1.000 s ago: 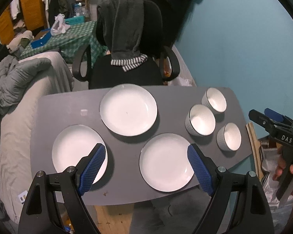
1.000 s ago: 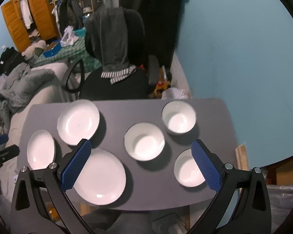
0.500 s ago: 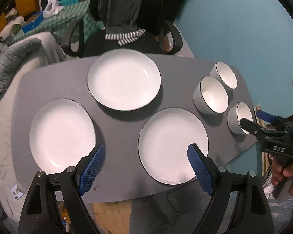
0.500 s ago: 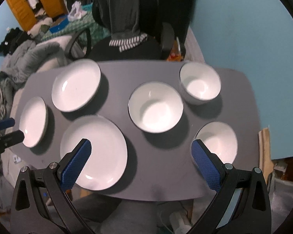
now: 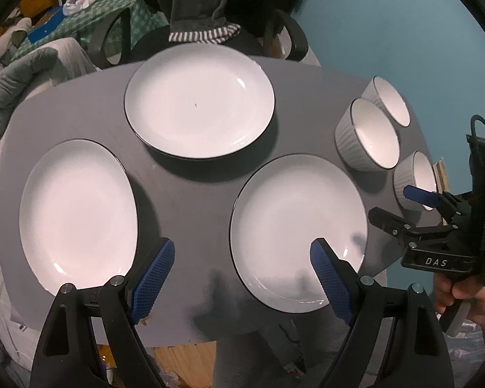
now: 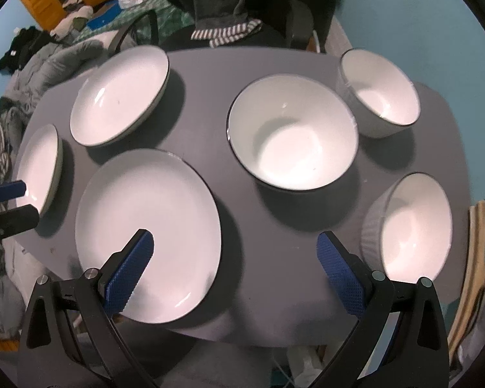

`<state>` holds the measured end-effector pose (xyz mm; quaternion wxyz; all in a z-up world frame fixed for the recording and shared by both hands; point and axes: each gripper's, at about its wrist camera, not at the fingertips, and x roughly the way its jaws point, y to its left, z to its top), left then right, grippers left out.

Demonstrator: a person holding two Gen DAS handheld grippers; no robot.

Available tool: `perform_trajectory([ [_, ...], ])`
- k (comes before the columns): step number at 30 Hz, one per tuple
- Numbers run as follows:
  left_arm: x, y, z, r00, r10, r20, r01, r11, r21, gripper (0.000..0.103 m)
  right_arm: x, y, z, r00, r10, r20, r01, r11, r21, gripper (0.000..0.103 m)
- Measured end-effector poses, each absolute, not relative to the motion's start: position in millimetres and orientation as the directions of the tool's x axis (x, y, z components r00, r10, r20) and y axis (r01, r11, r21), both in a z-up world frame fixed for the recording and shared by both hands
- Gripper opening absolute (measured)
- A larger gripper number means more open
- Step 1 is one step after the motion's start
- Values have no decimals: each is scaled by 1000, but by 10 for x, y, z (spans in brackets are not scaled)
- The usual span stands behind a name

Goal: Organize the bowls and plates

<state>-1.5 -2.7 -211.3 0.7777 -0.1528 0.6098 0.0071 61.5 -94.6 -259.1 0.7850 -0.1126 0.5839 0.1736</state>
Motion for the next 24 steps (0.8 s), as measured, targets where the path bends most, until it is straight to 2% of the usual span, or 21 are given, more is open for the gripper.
perform_trajectory([
  [5, 19, -63, -2279, 217, -174, -961, -196, 956, -217, 87, 635, -951, -2766, 209, 151, -966, -395, 917, 58, 93],
  [11, 61, -71, -2451, 195, -189, -962, -205, 952, -228, 87, 661, -1033, -2903, 166, 180, -970, -359, 927, 110, 92],
  [15, 73, -29, -2534, 188, -206, -960, -227, 942, -247, 87, 666, -1061, -2926, 152, 184, -971, -363, 924, 119, 85],
  [20, 106, -17, -2573, 182, -214, -960, -241, 937, -254, 87, 659, -1107, -2958, 116, 196, -974, -368, 919, 141, 68],
  [24, 109, -7, -2622, 164, -231, -959, -245, 932, -267, 77, 620, -1139, -2979, 103, 210, -972, -377, 913, 157, 56],
])
